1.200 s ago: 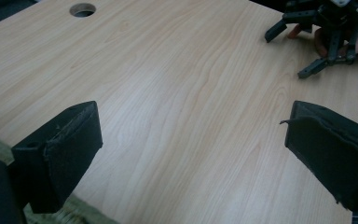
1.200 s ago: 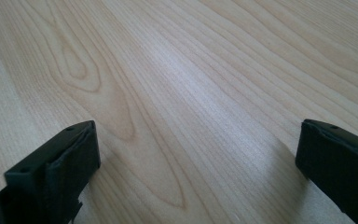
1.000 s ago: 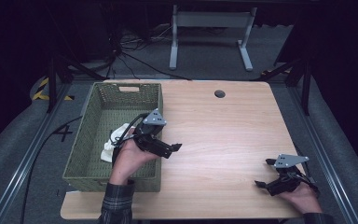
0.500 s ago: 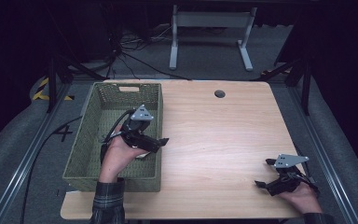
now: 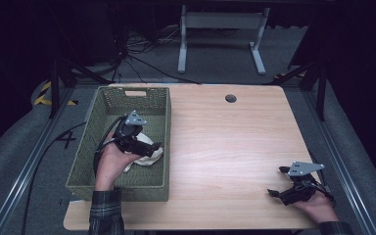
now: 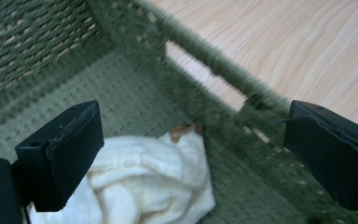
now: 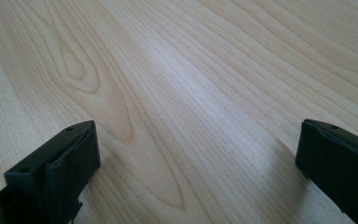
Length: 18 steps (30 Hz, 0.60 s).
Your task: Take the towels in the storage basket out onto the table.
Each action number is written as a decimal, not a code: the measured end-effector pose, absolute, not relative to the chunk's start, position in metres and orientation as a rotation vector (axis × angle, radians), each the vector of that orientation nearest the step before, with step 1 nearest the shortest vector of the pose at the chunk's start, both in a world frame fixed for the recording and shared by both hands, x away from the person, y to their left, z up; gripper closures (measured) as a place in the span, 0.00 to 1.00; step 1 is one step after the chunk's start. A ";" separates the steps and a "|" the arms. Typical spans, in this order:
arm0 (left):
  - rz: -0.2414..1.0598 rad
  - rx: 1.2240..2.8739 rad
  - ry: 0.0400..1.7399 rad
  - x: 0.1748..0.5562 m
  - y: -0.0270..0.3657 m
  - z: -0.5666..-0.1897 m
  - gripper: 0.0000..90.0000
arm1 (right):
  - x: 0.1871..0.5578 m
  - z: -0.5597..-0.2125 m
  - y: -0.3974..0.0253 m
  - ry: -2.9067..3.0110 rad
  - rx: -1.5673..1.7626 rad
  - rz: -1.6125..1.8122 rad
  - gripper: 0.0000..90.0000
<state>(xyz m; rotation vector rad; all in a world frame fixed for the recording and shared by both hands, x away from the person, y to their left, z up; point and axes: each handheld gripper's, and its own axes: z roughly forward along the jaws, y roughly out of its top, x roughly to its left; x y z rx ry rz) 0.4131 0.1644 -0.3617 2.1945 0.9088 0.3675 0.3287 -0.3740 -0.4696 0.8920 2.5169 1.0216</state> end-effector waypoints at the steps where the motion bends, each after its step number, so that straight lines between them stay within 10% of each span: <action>1: 0.374 2.197 0.918 0.414 0.166 -0.363 0.06 | 0.329 -0.470 -0.374 2.517 0.892 1.022 0.00; 18: 0.330 2.328 1.124 0.432 0.173 -0.404 0.05 | 0.329 -0.470 -0.374 2.519 0.891 1.022 0.00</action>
